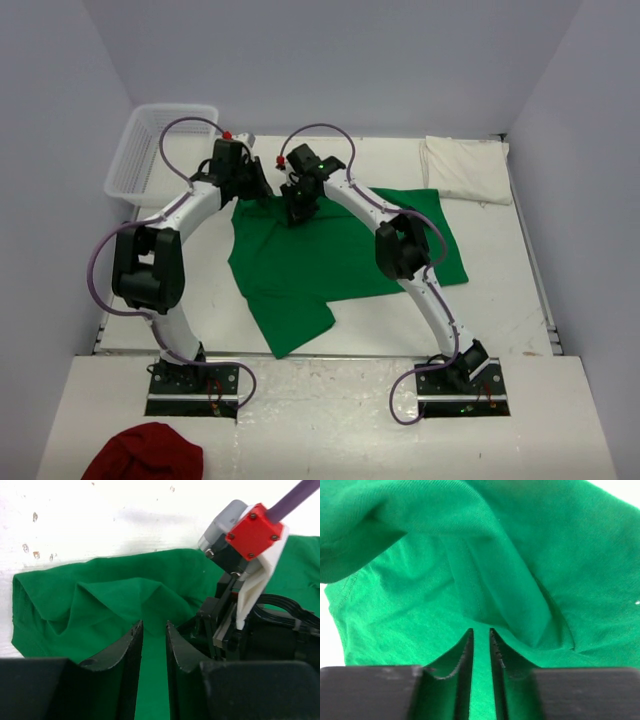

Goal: Fold and stack the t-shirts
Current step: Fold the flattened tshirt in 1/3 of the way

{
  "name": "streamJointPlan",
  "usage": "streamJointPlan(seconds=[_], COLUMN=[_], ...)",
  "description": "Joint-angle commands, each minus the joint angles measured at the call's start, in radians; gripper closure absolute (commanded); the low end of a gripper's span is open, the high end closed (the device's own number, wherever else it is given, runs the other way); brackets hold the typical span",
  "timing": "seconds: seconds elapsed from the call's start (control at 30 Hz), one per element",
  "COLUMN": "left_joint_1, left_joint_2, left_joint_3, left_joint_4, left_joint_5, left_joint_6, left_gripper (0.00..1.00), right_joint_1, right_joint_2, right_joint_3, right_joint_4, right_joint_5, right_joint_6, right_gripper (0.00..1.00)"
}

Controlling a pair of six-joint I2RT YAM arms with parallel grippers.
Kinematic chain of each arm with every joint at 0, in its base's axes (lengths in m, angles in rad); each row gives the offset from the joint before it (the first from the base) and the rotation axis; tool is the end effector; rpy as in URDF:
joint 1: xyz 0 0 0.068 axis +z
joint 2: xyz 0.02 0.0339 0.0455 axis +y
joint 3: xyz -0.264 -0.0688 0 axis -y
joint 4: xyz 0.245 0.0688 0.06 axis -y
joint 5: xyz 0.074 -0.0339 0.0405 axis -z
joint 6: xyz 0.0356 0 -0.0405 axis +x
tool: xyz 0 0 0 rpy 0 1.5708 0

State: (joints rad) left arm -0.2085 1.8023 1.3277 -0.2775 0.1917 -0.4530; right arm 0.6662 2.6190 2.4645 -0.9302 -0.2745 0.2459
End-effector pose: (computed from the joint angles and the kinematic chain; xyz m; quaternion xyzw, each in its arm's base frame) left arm 0.3953 -0.0906 0.2374 -0.0736 0.9110 -0.2117 0.3462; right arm 0.4270 0.3479 0.1711 -0.2328 0.9335 0.2242 0.1555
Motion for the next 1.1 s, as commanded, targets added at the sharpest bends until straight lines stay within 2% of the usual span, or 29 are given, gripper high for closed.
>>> streamJointPlan(seconds=[0.0, 0.03, 0.1, 0.23, 0.33, 0.4, 0.57, 0.63, 0.67, 0.7, 0.73, 0.8, 0.9, 1.0, 1.03, 1.07], left_joint_1=[0.009, 0.009, 0.009, 0.009, 0.009, 0.011, 0.012, 0.017, 0.017, 0.015, 0.014, 0.011, 0.009, 0.009, 0.008, 0.008], left_joint_2=[-0.054, -0.052, -0.050, -0.040, -0.017, -0.001, 0.046, 0.069, 0.071, 0.066, 0.062, 0.048, 0.034, -0.009, -0.014, -0.018], left_joint_3=[0.008, 0.010, 0.008, 0.011, 0.030, 0.060, 0.120, 0.162, 0.171, 0.174, 0.174, 0.176, 0.198, 0.159, 0.148, 0.134], left_joint_4=[0.054, 0.052, 0.050, 0.040, 0.009, -0.034, -0.078, -0.100, -0.106, -0.106, -0.107, -0.123, -0.182, -0.180, -0.177, -0.173], left_joint_5=[0.029, 0.028, 0.019, -0.003, -0.073, -0.112, -0.187, -0.187, -0.187, -0.187, -0.187, -0.228, -0.310, -0.308, -0.302, -0.304], left_joint_6=[-0.001, 0.002, 0.005, 0.010, 0.016, 0.016, 0.030, 0.028, 0.030, 0.027, 0.022, 0.027, 0.057, 0.056, 0.056, 0.054], left_gripper=[0.74, 0.74, 0.74, 0.74, 0.72, 0.55, 0.49, 0.40, 0.29, 0.23, 0.10, 0.00, 0.00, 0.05, 0.14, 0.19], right_joint_1=[-0.008, -0.010, -0.014, -0.016, -0.017, -0.017, -0.027, -0.033, -0.034, -0.037, -0.040, -0.043, -0.056, -0.079, -0.088, -0.089], right_joint_2=[0.004, 0.003, 0.001, -0.022, -0.112, -0.196, -0.368, -0.477, -0.511, -0.543, -0.607, -0.664, -0.779, -0.882, -0.910, -0.922], right_joint_3=[0.037, 0.034, 0.034, 0.028, -0.034, -0.082, -0.172, -0.226, -0.278, -0.304, -0.365, -0.433, -0.597, -0.768, -0.823, -0.844], right_joint_4=[0.007, 0.011, 0.021, 0.028, 0.066, 0.083, 0.070, 0.074, 0.074, 0.074, 0.074, 0.082, 0.131, 0.212, 0.223, 0.234], right_joint_5=[0.003, -0.002, -0.006, 0.021, 0.040, 0.064, 0.124, 0.164, 0.178, 0.191, 0.228, 0.257, 0.268, 0.233, 0.219, 0.219], right_joint_6=[0.012, 0.015, 0.021, 0.024, 0.023, 0.015, -0.016, -0.020, -0.020, -0.022, -0.022, -0.022, -0.016, 0.007, 0.009, 0.012], right_gripper=[0.84, 0.92, 1.00, 1.00, 1.00, 1.00, 1.00, 1.00, 0.99, 0.91, 0.84, 0.68, 0.65, 0.64, 0.64, 0.64])
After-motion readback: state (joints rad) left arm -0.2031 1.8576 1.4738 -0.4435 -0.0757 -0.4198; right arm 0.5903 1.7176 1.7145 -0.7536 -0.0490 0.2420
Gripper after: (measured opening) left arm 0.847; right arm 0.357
